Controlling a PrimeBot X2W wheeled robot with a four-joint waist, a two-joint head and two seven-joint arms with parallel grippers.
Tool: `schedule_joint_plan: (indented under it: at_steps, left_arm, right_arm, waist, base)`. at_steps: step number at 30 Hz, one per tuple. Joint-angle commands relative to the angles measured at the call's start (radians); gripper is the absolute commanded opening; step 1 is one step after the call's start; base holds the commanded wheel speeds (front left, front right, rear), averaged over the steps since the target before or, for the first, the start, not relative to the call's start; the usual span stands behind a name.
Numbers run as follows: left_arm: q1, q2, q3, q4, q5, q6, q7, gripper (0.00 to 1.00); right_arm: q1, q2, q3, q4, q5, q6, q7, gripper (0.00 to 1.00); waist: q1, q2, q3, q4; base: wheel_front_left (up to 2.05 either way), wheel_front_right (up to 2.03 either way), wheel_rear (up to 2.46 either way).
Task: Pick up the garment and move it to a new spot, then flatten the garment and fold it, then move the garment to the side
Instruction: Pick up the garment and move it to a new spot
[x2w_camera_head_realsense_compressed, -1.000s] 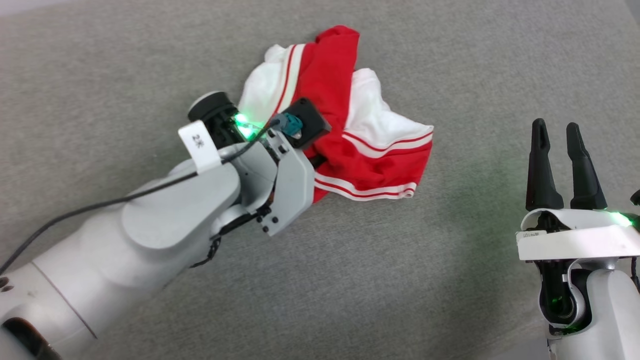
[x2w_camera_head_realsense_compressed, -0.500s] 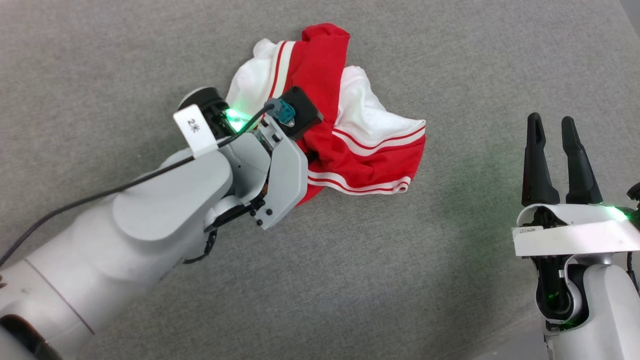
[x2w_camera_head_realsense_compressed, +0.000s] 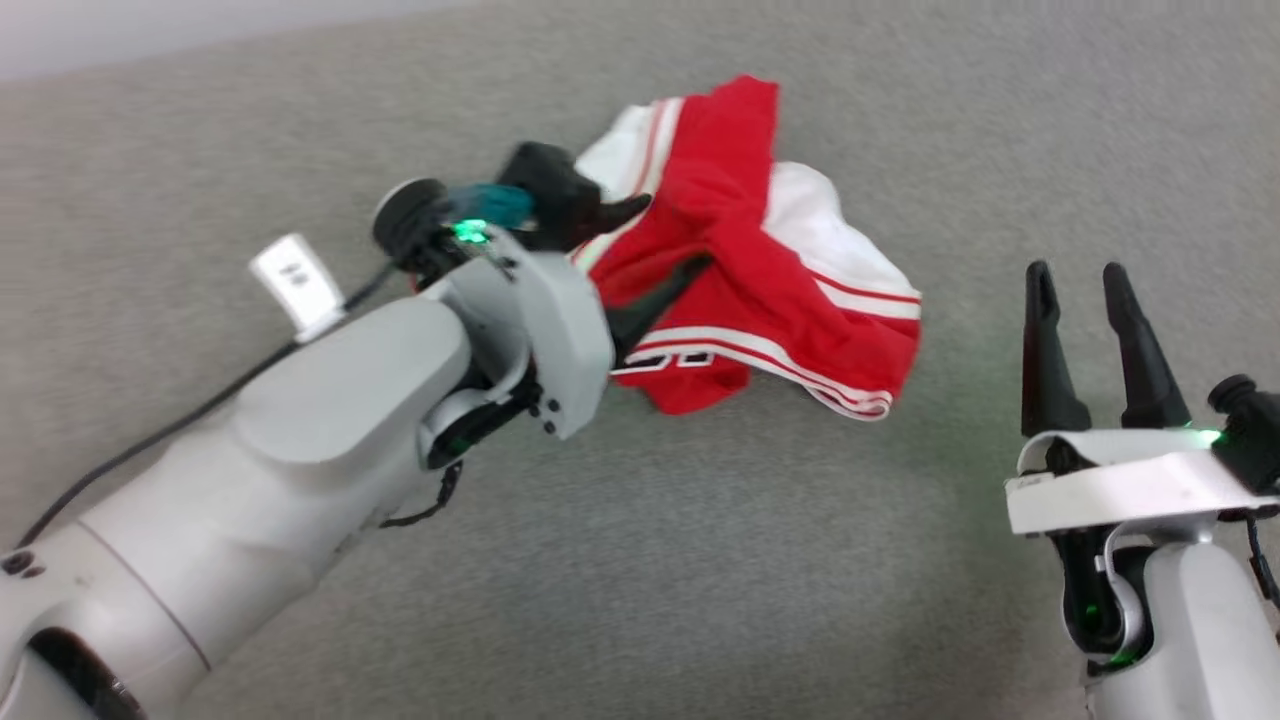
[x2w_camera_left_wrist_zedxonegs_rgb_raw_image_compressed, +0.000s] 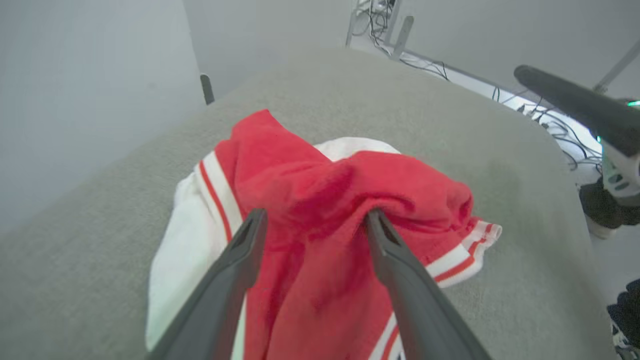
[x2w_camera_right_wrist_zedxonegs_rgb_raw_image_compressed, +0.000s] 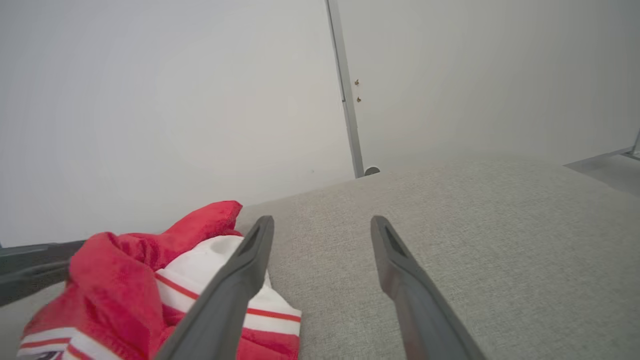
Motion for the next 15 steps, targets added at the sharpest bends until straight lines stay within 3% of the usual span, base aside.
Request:
schedule_joint_plan:
  at_steps: [1, 6, 10, 15]
  left_arm:
    - [0.029, 0.009, 0.000, 0.018, -0.032, 0.003, -0.051, 1.00]
    - [0.110, 0.021, 0.000, 0.086, -0.092, 0.003, -0.190, 1.00]
    - [0.204, 0.033, 0.037, 0.136, -0.152, 0.003, -0.225, 1.00]
    - [0.367, 0.044, 0.259, 0.141, -0.101, 0.003, -0.225, 1.00]
  right_arm:
    - [0.021, 0.000, -0.001, 0.015, -0.022, -0.001, -0.005, 1.00]
    - [0.040, 0.000, -0.015, 0.063, -0.087, -0.001, -0.005, 1.00]
    - [0.063, -0.010, -0.031, 0.091, -0.120, -0.001, 0.005, 1.00]
    - [0.117, -0.033, -0.075, 0.089, -0.131, -0.001, 0.027, 1.00]
  waist:
    - [0.0000, 0.0000, -0.089, 0.100]
    - [0.0000, 0.0000, -0.147, 0.182]
    - [0.0000, 0.0000, -0.193, 0.240]
    - [0.0000, 0.0000, -0.242, 0.313]
  base:
    - [0.00, 0.00, 0.00]
    - [0.00, 0.00, 0.00]
    - [0.00, 0.00, 0.00]
    - [0.00, 0.00, 0.00]
